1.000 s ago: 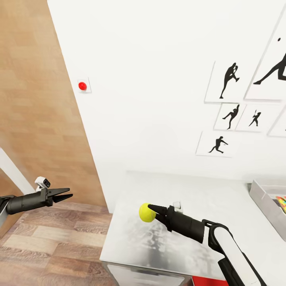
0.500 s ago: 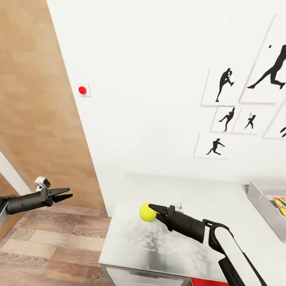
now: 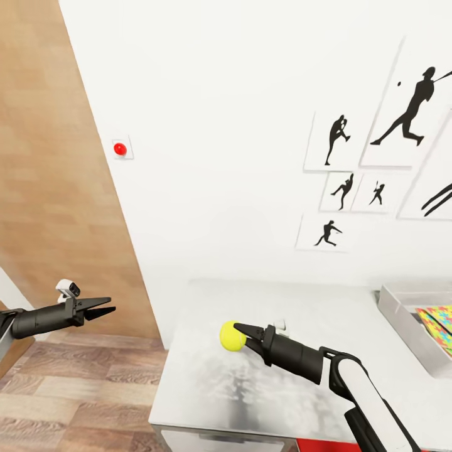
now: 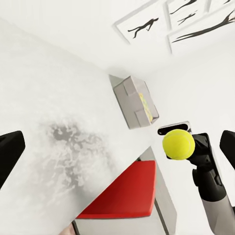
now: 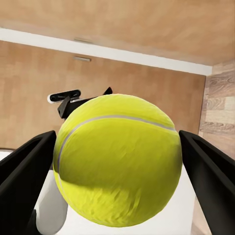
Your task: Put all the toys in the child's room - the three board games (two on the bed and one on the table), the two jigsaw puzzles on the table, and the tennis ball on the table - inside the toy box on the table in the child's room.
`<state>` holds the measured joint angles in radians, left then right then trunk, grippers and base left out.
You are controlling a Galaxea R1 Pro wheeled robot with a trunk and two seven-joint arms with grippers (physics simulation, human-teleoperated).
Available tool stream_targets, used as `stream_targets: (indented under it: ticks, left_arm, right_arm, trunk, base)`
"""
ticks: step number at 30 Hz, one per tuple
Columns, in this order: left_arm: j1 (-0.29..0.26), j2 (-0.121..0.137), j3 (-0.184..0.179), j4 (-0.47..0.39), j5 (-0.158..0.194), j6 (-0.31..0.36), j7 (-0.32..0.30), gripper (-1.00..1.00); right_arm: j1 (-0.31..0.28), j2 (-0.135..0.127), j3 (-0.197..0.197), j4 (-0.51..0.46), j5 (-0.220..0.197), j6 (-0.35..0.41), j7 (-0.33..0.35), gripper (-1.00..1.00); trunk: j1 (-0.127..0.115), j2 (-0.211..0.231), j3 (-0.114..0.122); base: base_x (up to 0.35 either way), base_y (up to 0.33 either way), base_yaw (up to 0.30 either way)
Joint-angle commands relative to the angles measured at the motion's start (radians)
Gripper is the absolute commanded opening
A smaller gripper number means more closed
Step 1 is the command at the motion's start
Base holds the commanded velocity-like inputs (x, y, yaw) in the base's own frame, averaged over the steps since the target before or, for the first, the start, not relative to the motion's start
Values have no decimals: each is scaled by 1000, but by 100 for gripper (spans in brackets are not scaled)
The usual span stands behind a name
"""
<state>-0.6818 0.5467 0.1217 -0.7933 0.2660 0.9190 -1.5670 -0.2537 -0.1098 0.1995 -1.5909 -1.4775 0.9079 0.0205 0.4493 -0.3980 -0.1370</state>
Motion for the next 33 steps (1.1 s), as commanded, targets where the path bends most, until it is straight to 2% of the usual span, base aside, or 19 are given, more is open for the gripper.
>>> stream_targets:
  ticks: [1,28,33]
  left_arm:
    - [-1,0,0,0,0,11,-4,100]
    - [-1,-19,-2,0,-1,9,-4,100]
    - [-1,-40,-15,0,-1,9,-4,100]
  right_arm:
    - [-1,-1,1,0,2,2,3,-100]
    - [-1,-2,-12,0,3,2,3,-100]
    - [-1,-6,-18,0,3,2,3,-100]
  trunk:
    - [1,-2,0]
    - [1,-2,44]
    - [1,-2,53]
  base:
    - [0,0,51]
    - [0,0,67]
    - [0,0,64]
